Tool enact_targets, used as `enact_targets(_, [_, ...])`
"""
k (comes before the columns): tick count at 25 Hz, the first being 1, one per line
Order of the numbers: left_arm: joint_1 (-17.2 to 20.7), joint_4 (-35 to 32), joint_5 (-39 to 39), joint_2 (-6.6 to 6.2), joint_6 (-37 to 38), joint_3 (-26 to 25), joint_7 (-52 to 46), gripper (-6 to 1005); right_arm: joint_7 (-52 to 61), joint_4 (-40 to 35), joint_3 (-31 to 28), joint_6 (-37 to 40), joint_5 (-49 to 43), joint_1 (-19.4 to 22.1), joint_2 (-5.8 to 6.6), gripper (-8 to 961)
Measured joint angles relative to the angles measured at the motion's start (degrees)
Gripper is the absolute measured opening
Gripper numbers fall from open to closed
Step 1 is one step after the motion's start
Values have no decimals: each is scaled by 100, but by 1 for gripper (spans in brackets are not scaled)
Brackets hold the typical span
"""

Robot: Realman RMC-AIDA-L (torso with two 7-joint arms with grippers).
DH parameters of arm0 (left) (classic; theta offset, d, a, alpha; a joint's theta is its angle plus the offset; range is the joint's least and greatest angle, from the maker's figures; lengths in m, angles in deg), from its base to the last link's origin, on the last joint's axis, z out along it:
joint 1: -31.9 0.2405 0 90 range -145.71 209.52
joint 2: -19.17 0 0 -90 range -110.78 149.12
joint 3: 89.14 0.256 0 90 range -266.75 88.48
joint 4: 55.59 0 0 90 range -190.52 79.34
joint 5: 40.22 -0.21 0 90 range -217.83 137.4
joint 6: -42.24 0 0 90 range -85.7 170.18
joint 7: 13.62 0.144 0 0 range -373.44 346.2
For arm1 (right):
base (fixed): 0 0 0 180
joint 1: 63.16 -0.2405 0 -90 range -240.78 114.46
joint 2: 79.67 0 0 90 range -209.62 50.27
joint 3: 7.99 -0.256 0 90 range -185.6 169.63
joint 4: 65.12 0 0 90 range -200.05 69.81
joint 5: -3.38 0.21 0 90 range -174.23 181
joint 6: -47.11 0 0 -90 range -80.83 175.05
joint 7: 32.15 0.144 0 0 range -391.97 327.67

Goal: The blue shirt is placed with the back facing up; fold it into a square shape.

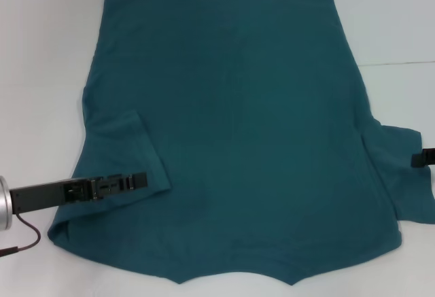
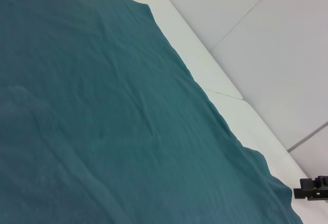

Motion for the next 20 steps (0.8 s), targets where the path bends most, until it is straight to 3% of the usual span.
enact_targets(20, [-25,0,0,-5,-88,0,-59,813,-132,97,25,-343,-52,-130,-159,812])
